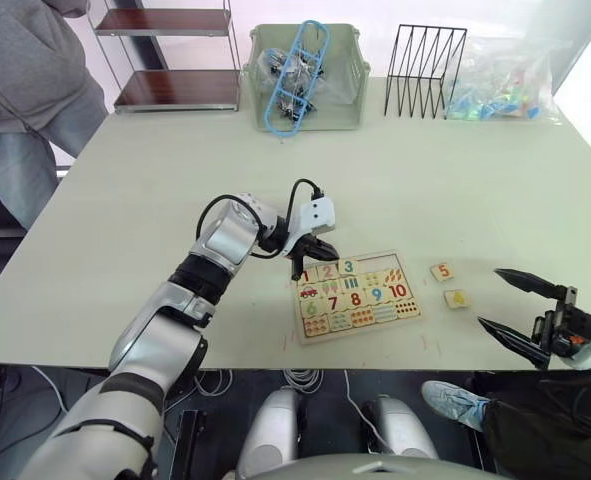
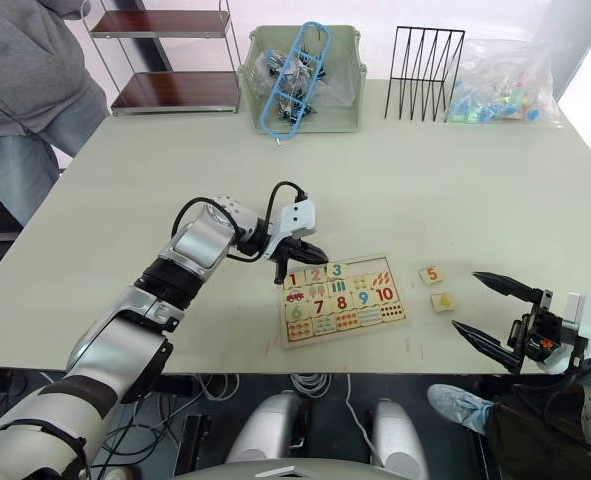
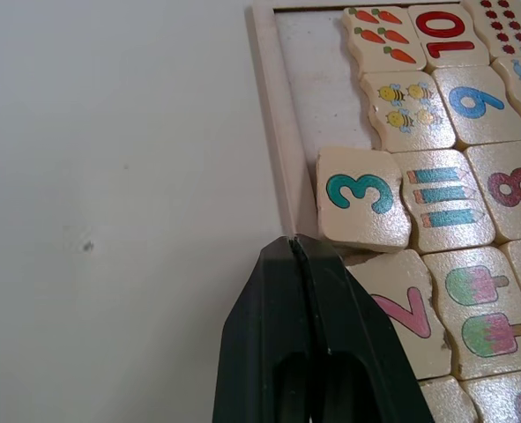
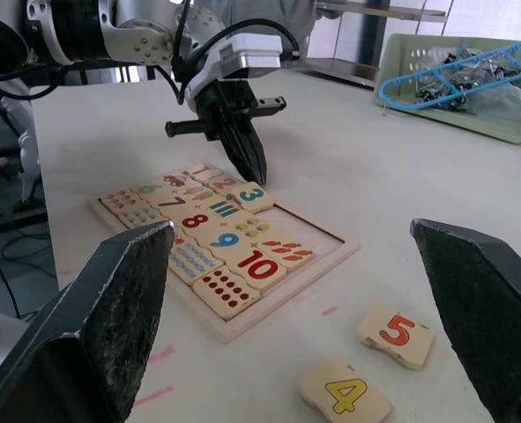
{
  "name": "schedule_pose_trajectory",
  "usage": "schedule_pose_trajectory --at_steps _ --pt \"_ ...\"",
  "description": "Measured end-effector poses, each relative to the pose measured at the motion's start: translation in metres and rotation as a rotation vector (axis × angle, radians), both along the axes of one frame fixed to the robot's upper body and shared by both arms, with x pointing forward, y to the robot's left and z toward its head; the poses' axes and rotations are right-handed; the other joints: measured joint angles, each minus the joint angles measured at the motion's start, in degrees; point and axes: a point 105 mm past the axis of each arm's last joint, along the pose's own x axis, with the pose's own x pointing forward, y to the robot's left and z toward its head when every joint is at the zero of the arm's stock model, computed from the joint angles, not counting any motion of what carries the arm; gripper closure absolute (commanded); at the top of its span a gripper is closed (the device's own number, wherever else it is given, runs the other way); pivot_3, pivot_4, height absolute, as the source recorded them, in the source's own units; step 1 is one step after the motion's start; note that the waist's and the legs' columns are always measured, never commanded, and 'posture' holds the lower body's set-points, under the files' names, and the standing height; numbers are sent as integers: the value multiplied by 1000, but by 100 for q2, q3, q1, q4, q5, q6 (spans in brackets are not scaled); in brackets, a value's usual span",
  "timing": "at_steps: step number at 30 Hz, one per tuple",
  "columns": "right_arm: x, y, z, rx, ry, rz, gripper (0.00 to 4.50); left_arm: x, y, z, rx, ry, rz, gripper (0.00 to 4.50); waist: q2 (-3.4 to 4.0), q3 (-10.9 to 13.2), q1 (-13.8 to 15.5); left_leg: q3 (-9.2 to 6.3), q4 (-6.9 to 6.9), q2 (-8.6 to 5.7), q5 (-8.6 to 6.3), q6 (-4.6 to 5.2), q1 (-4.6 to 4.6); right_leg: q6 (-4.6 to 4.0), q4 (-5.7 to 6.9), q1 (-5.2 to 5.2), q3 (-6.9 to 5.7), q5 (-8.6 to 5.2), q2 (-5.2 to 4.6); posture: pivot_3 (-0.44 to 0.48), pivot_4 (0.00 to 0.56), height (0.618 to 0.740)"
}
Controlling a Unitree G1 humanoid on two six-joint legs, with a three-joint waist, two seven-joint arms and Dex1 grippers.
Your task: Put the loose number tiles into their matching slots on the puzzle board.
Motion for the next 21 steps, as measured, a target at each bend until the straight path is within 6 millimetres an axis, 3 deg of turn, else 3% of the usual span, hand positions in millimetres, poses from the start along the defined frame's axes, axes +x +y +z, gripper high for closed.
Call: schedule_pose_trajectory --at_steps 21 --pt "1 0 1 1 -2 -7 0 -1 -3 0 2 -2 -11 4459 0 0 -3 0 0 0 0 0 0 0 0 0 0 0 0 0 150 740"
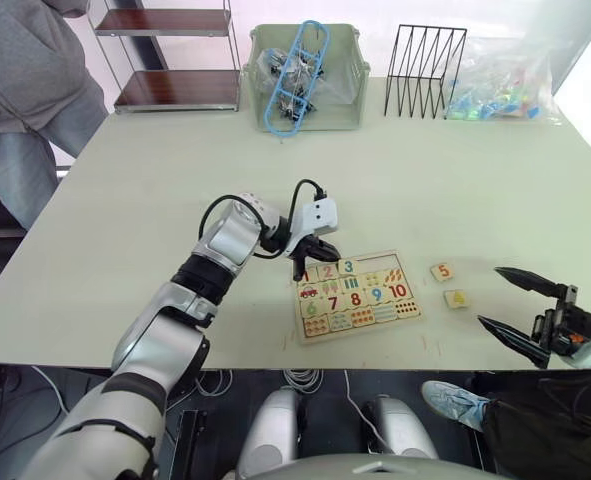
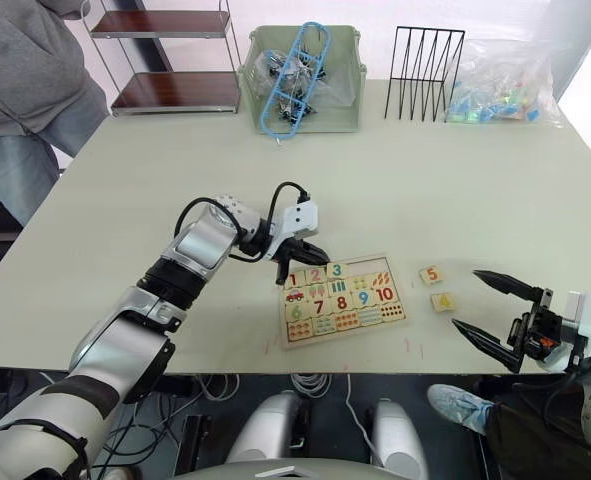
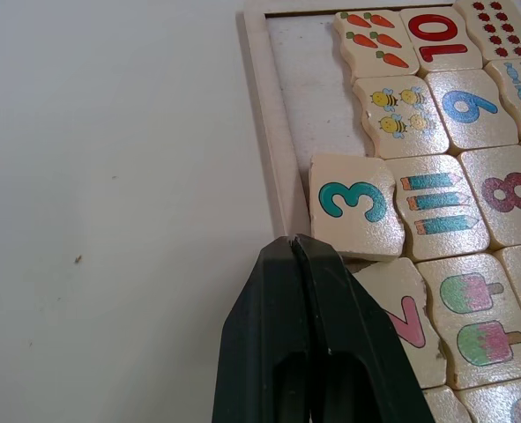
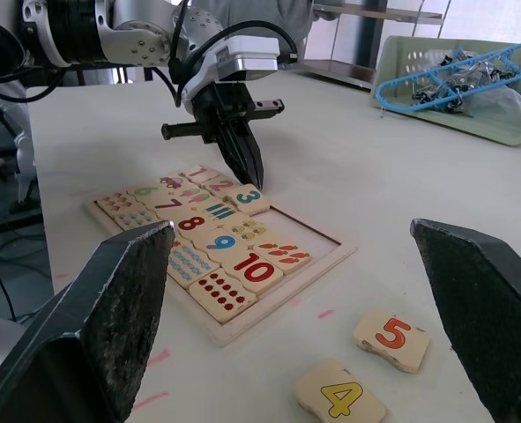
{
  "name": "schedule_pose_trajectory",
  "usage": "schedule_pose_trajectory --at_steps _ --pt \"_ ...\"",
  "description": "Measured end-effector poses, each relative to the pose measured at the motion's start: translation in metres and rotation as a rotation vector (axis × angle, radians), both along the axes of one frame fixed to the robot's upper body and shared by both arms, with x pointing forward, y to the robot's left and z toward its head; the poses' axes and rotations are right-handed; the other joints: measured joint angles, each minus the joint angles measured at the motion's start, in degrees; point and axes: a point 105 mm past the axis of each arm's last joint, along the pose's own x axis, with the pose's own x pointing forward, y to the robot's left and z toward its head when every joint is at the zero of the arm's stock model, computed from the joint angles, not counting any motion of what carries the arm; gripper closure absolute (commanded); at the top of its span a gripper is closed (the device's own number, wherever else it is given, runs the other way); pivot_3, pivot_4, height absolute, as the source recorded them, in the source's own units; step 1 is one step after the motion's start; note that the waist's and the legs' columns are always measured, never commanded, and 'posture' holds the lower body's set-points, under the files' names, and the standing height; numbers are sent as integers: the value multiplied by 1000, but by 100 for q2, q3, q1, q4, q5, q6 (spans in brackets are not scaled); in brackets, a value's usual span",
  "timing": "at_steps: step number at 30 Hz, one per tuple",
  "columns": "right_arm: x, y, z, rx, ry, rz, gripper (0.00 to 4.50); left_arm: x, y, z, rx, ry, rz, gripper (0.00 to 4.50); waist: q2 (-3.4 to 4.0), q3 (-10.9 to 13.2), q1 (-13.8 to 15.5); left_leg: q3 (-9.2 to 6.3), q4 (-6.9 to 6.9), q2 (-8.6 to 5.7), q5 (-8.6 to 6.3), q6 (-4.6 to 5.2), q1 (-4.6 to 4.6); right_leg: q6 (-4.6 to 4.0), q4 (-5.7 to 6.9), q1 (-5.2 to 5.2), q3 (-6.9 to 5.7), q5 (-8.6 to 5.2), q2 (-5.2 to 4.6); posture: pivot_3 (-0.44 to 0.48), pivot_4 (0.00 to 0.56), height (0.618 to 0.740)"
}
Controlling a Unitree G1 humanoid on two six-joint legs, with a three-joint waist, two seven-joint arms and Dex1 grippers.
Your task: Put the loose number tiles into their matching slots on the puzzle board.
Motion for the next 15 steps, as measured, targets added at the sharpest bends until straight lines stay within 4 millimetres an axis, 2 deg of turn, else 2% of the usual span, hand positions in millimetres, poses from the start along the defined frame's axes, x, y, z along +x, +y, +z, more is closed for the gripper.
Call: schedule_pose_trajectory --at_steps 15 --pt "0 0 1 -1 -3 0 0 -1 -3 0 -6 3 -9 4459 0 0 -1 0 0 0 0 0 0 0 0 0 0 0 0 0 150 740"
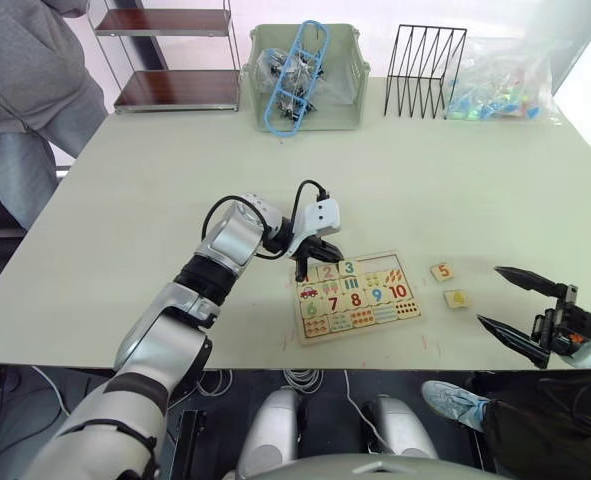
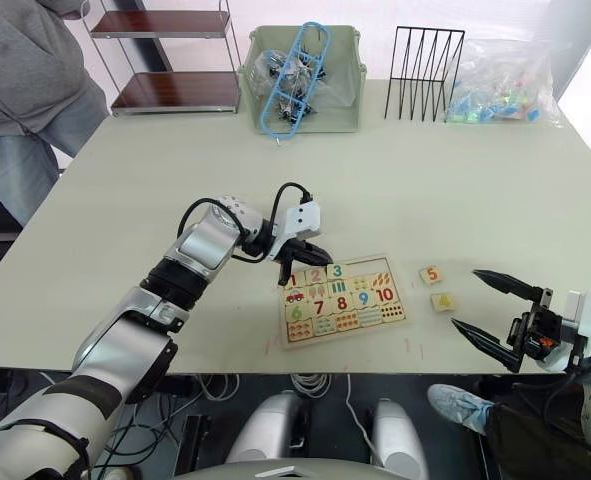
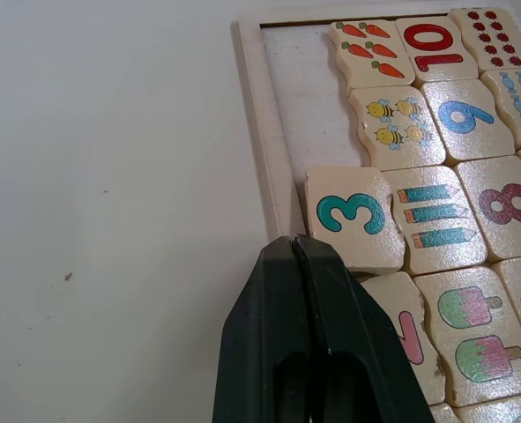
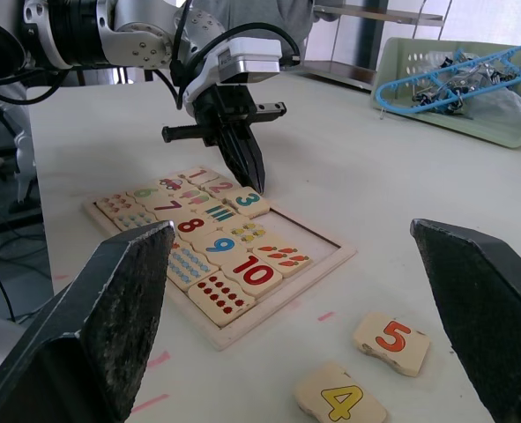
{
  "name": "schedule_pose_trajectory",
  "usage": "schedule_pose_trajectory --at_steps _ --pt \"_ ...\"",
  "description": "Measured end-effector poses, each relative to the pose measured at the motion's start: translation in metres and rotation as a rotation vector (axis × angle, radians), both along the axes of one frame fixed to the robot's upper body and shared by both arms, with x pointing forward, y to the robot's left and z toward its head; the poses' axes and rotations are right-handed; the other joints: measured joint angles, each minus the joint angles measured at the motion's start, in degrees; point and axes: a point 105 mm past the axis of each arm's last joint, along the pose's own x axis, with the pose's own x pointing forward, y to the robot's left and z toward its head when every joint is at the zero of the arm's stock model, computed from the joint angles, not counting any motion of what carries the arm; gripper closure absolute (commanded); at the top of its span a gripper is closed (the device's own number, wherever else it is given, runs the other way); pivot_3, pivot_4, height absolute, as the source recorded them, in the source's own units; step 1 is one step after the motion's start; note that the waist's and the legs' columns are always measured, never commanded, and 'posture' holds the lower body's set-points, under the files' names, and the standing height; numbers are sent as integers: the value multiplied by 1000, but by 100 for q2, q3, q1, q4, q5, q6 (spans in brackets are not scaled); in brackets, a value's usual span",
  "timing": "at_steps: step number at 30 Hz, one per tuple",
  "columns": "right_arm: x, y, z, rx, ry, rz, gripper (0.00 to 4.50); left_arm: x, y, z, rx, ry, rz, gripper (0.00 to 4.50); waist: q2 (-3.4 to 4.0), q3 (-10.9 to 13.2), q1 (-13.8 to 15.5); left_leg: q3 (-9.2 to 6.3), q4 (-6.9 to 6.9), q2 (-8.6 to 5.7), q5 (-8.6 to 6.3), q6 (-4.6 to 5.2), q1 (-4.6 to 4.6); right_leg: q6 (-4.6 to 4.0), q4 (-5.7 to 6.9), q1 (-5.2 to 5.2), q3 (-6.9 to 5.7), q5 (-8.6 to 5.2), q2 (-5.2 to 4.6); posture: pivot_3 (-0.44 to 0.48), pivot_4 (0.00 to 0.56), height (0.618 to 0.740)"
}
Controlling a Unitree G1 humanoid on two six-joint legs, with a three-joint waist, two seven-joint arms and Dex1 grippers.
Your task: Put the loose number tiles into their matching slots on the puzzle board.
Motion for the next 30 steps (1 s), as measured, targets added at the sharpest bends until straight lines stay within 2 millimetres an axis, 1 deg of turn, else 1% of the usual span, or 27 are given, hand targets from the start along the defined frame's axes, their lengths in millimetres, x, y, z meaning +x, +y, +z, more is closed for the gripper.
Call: schedule_pose_trajectory --at_steps 23,28,30 --pt "0 0 0 0 0 2 0 -3 -1 0 -3 -4 -10 4459 0 0 0 0 0 0 0 0 0 0 0 0 0 0 0 0 150 740" --pt "0 0 0 0 0 1 0 -1 1 0 -9 -3 3 4459 0 0 -1 0 0 0 0 0 0 0 0 0 0 0 0 0 150 740" --pt "0 0 0 0 0 0 0 1 4 4 -33 -1 14 4459 0 0 -2 0 0 0 0 0 0 0 0 0 0 0 0 0 150 740"
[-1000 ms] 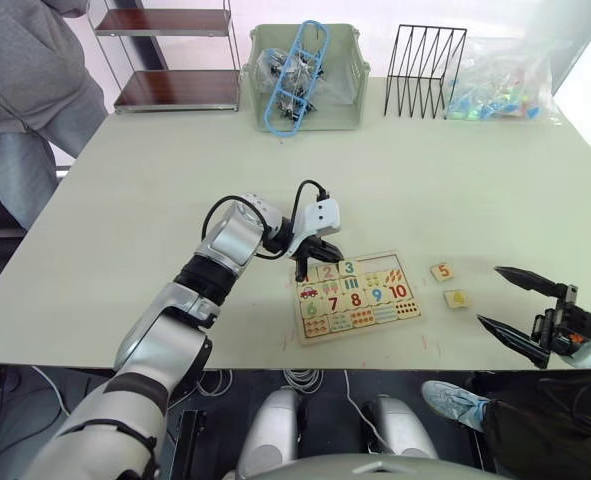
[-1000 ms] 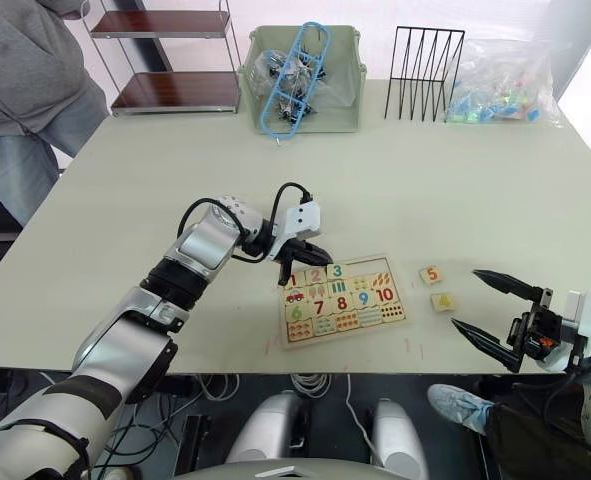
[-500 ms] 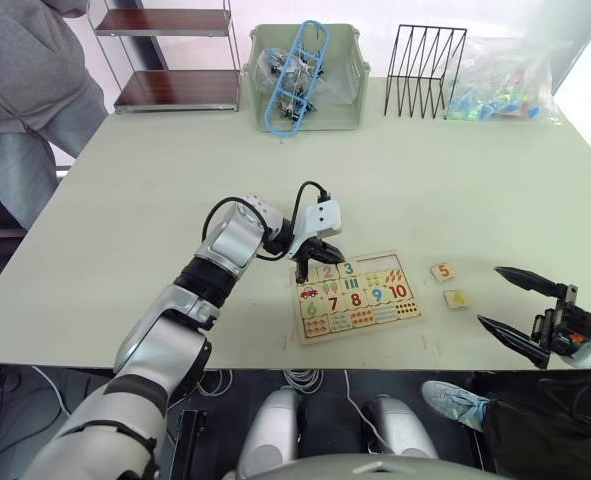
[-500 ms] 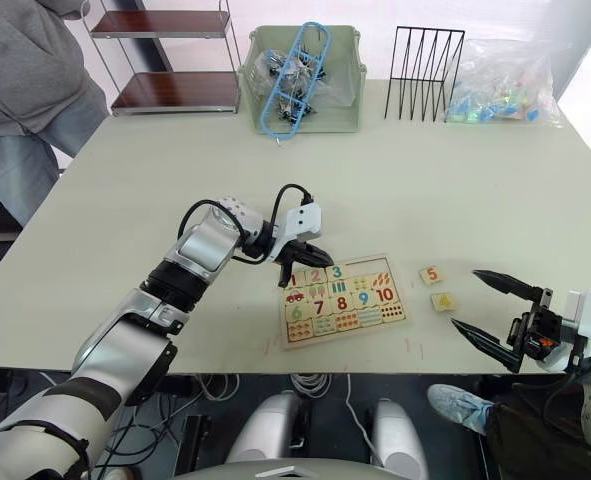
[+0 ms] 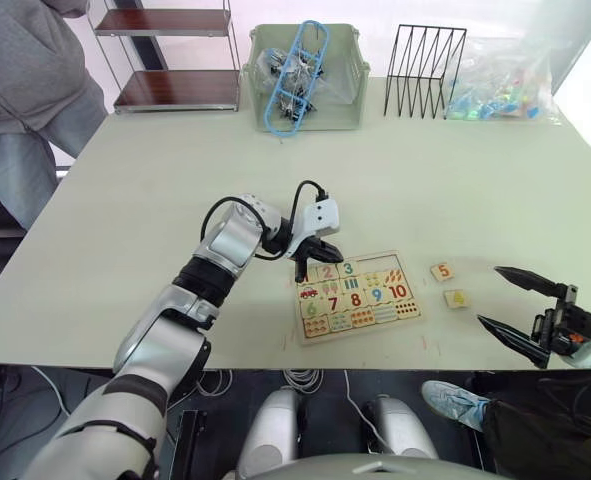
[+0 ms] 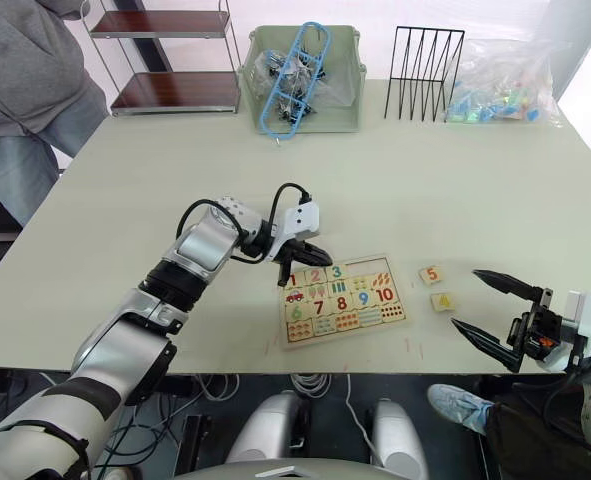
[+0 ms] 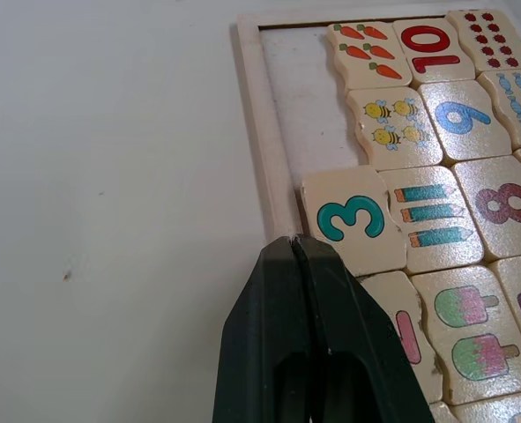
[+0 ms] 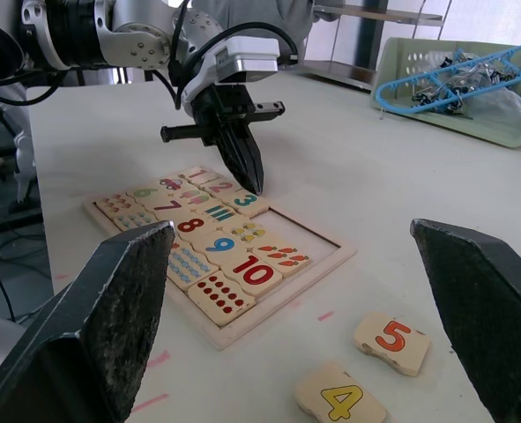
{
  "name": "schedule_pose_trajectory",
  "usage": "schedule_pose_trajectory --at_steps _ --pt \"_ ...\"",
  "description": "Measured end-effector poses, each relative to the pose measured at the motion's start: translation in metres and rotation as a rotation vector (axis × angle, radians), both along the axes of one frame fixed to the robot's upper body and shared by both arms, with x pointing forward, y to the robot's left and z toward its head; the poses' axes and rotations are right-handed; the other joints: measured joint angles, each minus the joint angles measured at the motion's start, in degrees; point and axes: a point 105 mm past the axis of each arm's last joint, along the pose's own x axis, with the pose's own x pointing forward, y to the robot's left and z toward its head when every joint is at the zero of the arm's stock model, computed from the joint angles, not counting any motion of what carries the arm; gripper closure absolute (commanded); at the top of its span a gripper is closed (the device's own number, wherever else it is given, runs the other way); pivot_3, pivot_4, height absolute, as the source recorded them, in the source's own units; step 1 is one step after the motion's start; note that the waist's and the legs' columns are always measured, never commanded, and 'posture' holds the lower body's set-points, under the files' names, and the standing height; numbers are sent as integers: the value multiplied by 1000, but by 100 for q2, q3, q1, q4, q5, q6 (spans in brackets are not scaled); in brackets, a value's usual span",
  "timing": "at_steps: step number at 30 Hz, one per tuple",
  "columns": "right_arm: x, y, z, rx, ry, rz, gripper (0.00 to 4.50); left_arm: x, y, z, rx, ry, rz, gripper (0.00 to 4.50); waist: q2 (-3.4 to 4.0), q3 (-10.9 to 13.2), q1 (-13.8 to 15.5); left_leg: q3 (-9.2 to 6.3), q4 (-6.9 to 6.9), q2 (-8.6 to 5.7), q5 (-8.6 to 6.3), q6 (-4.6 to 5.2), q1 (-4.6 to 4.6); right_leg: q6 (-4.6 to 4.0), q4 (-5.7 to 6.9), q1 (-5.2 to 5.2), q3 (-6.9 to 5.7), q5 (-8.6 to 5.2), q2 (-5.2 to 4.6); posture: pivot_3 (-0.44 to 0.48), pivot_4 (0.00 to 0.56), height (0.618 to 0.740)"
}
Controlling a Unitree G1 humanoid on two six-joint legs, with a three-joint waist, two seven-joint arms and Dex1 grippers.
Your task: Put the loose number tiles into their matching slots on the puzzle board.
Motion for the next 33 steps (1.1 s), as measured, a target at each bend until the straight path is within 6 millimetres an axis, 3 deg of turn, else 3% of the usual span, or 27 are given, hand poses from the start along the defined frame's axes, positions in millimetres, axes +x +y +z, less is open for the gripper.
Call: schedule_pose_trajectory --at_steps 7,11,15,20,23,27,30,33 --pt "2 1 0 1 1 -3 0 -2 16 33 -194 15 37 4459 0 0 -6 0 0 4 0 0 1 0 3 -1 0 0 -1 0 150 740" --pt "4 1 0 6 6 -14 0 -4 30 41 -265 26 93 4459 0 0 -5 0 0 5 0 0 2 0 6 0 0 0 -2 0 150 740" --pt "8 1 2 12 8 -31 0 -5 42 39 -299 8 156 4459 1 0 -1 1 0 4 0 0 3 0 7 -1 2 0 -5 0 150 740" --pt "20 0 5 5 8 -84 0 -4 80 34 -397 -21 378 4459 1 0 -25 -1 -1 8 0 -1 5 -2 14 -3 -1 0 -7 0 150 740" --pt "24 -1 3 5 30 -103 0 -12 105 31 -434 -4 515 4459 1 0 -2 -2 -1 7 0 -1 5 -2 14 -2 -3 0 -15 0 150 740" --pt "32 -5 0 -7 96 -135 0 -24 119 28 -467 -27 597 4459 1 0 8 -1 -1 1 -1 -1 4 -2 15 0 2 0 -31 0 150 740" --pt "37 -10 -3 -13 119 -178 0 -36 127 24 -475 -34 634 3722 1 0 -1 -2 -5 3 -1 -2 5 -3 14 -1 10 0 -33 0 150 740" --pt "39 -16 -10 -45 151 -220 0 -54 141 10 -472 -13 699 2176 2 -1 -6 -1 -11 3 -1 -2 8 -5 13 -2 9 -1 -66 0 150 740"
